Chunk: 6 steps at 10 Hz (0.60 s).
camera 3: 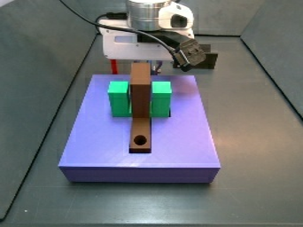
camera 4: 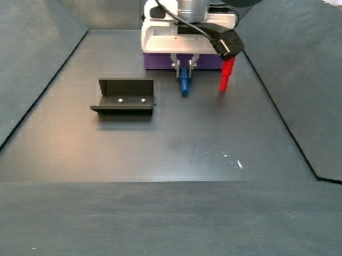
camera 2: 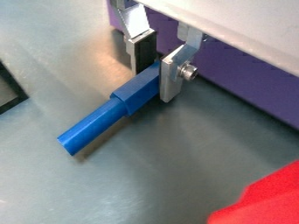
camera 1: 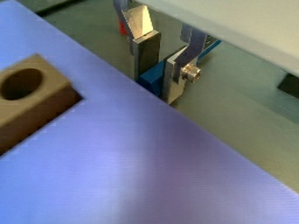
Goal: Pick up the blue object. Move up. Place the blue object on the fixture. Regrasp the blue object. Move to above the board. Insert the blue object.
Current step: Pick up the blue object, then move up.
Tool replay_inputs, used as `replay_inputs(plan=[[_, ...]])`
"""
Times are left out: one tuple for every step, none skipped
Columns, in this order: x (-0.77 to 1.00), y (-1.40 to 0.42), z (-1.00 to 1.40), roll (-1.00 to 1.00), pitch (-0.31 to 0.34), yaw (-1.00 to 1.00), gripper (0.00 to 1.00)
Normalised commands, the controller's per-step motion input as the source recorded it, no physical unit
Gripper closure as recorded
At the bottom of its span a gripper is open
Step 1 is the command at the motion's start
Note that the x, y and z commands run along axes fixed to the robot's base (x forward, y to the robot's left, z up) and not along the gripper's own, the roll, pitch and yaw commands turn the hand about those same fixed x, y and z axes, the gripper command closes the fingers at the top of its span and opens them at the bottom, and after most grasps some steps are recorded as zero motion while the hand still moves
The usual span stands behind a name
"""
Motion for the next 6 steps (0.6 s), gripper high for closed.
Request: replay_inputs(plan=[[0.00, 0.00, 0.00, 0.00, 0.000, 0.00, 1.00], [0.00, 0.00, 0.00, 0.00, 0.000, 0.00, 1.00], [0.00, 0.00, 0.83, 0.00, 0.000, 0.00, 1.00], [-0.03, 0.07, 0.75, 0.02, 0.034, 0.00, 1.00], [-0.04, 0.06, 0.52, 0.00, 0.045, 0.00, 1.00], [0.00, 0.02, 0.24, -0.03, 0.025, 0.00, 1.00]])
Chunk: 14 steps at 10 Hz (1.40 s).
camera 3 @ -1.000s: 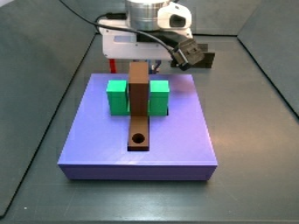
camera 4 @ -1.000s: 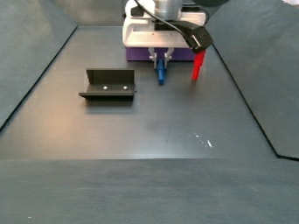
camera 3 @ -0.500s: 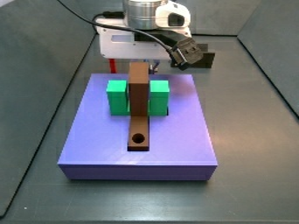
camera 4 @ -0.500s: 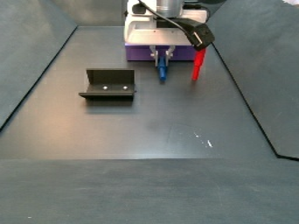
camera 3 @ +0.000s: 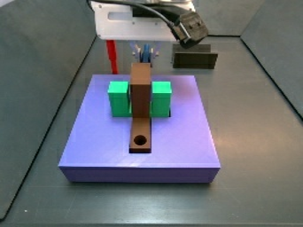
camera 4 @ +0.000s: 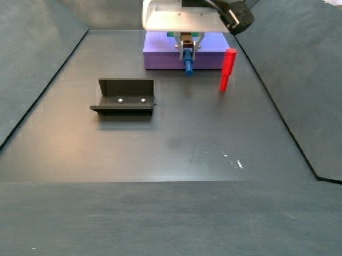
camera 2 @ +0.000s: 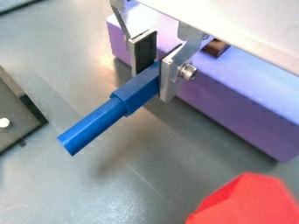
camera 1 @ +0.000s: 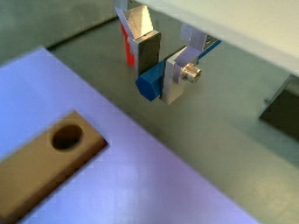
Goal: Pick up the blue object. Move up. Place the blue object on the fixture. Regrasp the blue object. Move to above the board. Insert the blue object.
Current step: Place the blue object on the fixture.
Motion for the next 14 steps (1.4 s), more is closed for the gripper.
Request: replay_inputs(plan=[[0.00, 0.00, -0.05, -0.04, 0.000, 0.00, 1.00], [0.00, 0.00, 0.00, -0.10, 0.000, 0.00, 1.00], [0.21, 0.19, 0.22, -0.31, 0.174, -0.13, 1.00], [0.53, 0.09, 0.45, -0.67, 0.186, -0.48, 1.00], [0.55, 0.00, 0.44, -0.89, 0.100, -0.50, 1.00], [0.61, 0.02, 0.31, -0.84, 0.123, -0.44, 1.00], [0.73, 0.03, 0.15, -0.76, 0.237, -0.25, 1.00], [0.82, 0.05, 0.00, -0.52, 0.531, 0.00, 1.00], [0.81, 0.05, 0.00, -0.53, 0.543, 0.00, 1.00], [0.81, 0.08, 0.00, -0.52, 0.549, 0.00, 1.00], [0.78, 0.18, 0.00, -0.60, 0.469, 0.00, 1.00], [0.68, 0.28, 0.03, -0.71, 0.329, -0.05, 1.00], [0.47, 0.41, 0.11, -0.99, 0.103, -0.01, 1.00], [0.25, 0.48, 0.11, -1.00, 0.000, 0.00, 1.00]])
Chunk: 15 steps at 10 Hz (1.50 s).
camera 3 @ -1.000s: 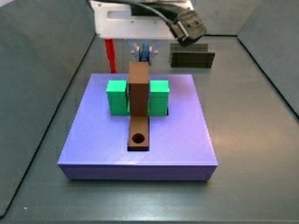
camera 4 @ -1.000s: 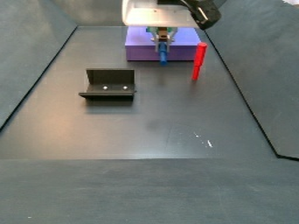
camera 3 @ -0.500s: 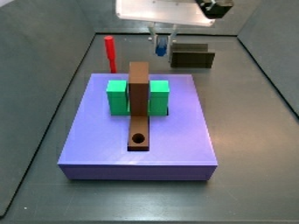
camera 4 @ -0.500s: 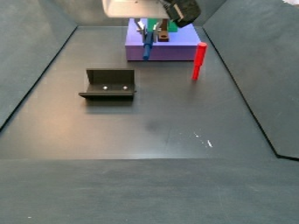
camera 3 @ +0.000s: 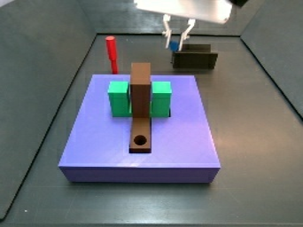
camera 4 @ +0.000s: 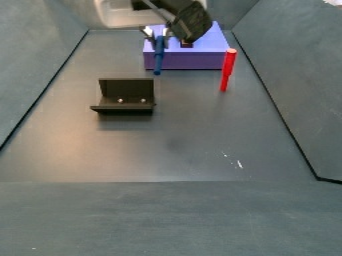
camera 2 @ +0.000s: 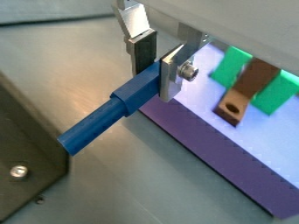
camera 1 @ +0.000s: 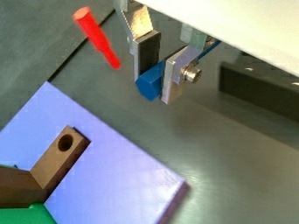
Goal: Pick up the blue object. Move up. Place the blue object on the fixture. Regrasp the blue object. Move to above the board. Insert the blue object.
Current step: Place the blue object on the fixture.
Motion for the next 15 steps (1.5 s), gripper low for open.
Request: replay_inputs(plan=[[0.22, 0.45, 0.14, -1.00, 0.000, 0.00, 1.00], [0.27, 0.43, 0.11, -1.00, -0.043, 0.00, 1.00], [0.34, 0.46, 0.09, -1.00, -0.040, 0.00, 1.00], [0.37, 0.50, 0.07, -1.00, -0.023, 0.00, 1.00], [0.34, 0.57, 0.00, -0.97, -0.009, 0.00, 1.00], [0.13, 0.32, -0.23, -0.50, -0.034, 0.16, 1.00], [0.00, 0.04, -0.13, 0.00, 0.000, 0.05, 1.00], [0.00, 0.02, -0.09, 0.00, -0.037, 0.10, 1.00], [0.00, 0.00, -0.05, 0.00, -0.043, 0.18, 1.00], [0.32, 0.00, -0.11, -0.04, 0.000, 0.19, 1.00], [0.38, 0.00, -0.15, -0.02, -0.131, 0.08, 1.00], [0.38, 0.00, -0.19, -0.10, -0.180, 0.04, 1.00], [0.43, 0.00, -0.23, -0.16, -0.174, 0.00, 1.00], [0.35, 0.00, -0.28, -0.19, -0.220, 0.00, 1.00], [0.26, 0.00, -0.25, -0.21, -0.171, 0.00, 1.00]])
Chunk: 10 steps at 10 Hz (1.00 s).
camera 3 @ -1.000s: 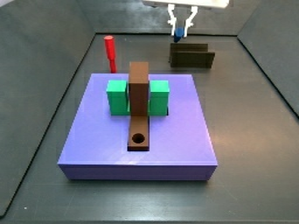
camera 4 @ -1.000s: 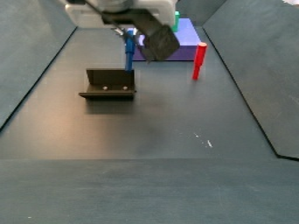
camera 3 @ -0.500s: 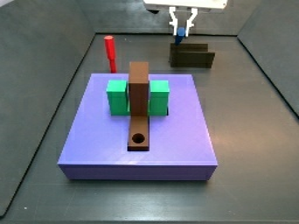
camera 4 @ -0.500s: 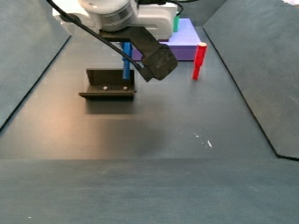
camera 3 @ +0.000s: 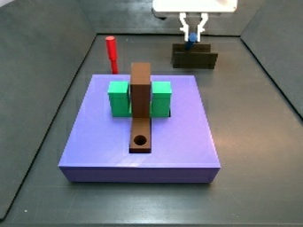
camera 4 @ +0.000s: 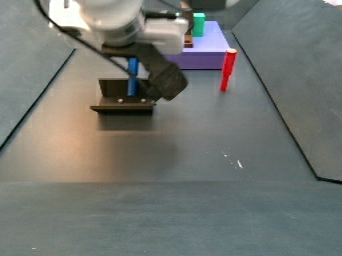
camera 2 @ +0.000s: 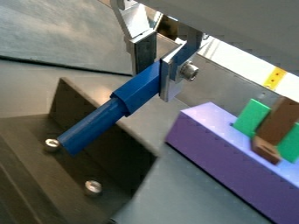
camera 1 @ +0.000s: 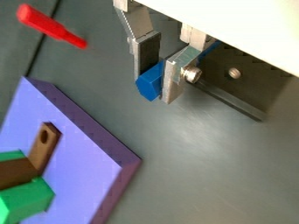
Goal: Pick up the blue object. Move up. Place the blue object on the fixture. Regrasp the blue object. Move to above the board. Insert the blue object.
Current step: Place the blue object on the fixture.
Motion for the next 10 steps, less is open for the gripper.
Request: replay_inputs(plan=[[0.13, 0.00, -0.23, -0.12, -0.111, 0.00, 1.00], [0.00, 0.00, -0.19, -0.12, -0.177, -0.02, 1.00], [0.06, 0.03, -0.14, 0.00, -0.029, 0.00, 1.00], [0.06, 0.19, -0.04, 0.26, 0.000, 0.00, 1.00], [0.07, 0.20, -0.06, 0.38, 0.000, 0.00, 1.00], [0.09, 0.19, -0.11, 0.19, 0.000, 0.00, 1.00], [0.07, 0.19, -0.16, 0.10, 0.000, 0.00, 1.00], [0.00, 0.14, -0.23, 0.00, -0.063, -0.01, 1.00], [0.00, 0.08, -0.20, 0.00, -0.066, 0.00, 1.00], [0.00, 0.00, 0.00, 0.00, 0.000, 0.00, 1.00]])
